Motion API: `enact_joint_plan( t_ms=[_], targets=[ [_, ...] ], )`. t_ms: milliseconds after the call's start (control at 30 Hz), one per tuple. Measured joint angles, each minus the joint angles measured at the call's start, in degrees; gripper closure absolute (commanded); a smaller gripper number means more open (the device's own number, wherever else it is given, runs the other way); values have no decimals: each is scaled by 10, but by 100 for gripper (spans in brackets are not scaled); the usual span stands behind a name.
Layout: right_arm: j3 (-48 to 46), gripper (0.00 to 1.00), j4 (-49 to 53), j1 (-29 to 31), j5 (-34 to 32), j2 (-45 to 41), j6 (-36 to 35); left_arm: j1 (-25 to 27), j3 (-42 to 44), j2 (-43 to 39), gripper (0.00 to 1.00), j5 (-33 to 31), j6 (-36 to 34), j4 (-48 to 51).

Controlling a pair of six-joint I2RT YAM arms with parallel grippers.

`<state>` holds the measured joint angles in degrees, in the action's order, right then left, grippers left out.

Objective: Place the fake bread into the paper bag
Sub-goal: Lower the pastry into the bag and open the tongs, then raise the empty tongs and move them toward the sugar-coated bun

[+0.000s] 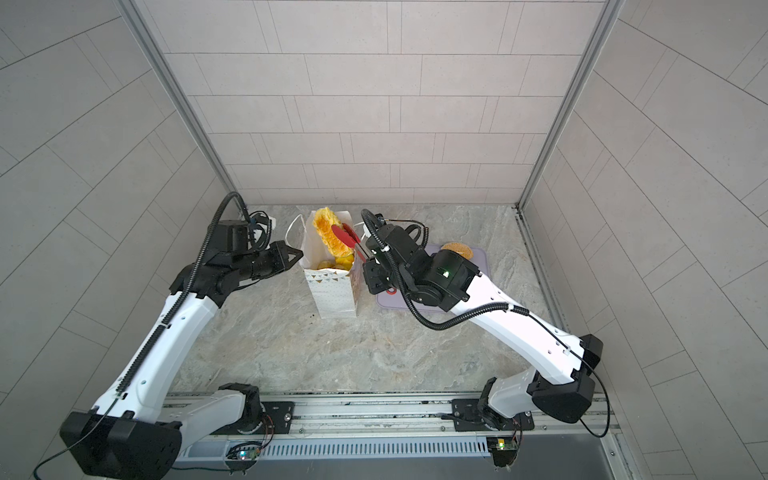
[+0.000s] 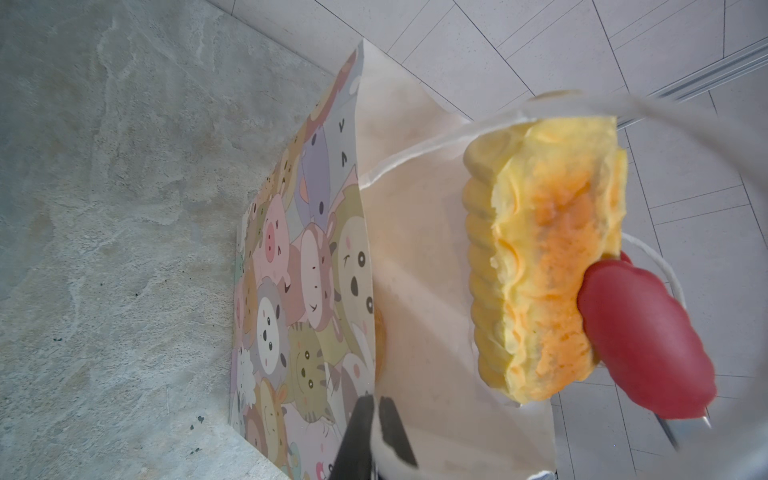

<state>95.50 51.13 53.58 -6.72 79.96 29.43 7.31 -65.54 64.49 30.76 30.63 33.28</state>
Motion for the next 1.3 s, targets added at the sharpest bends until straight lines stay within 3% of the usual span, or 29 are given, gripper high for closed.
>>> enact_joint_plan(
  t_ms=[367,800,1300],
  targets=[
    [0,69,2,2,-8,0,-7,0,0,0,92,0,0,0],
    [0,55,2,4,-11,0,-9,0,0,0,91,0,0,0],
    [24,56,2,4,-11,0,-11,0,0,0,91,0,0,0]
  ],
)
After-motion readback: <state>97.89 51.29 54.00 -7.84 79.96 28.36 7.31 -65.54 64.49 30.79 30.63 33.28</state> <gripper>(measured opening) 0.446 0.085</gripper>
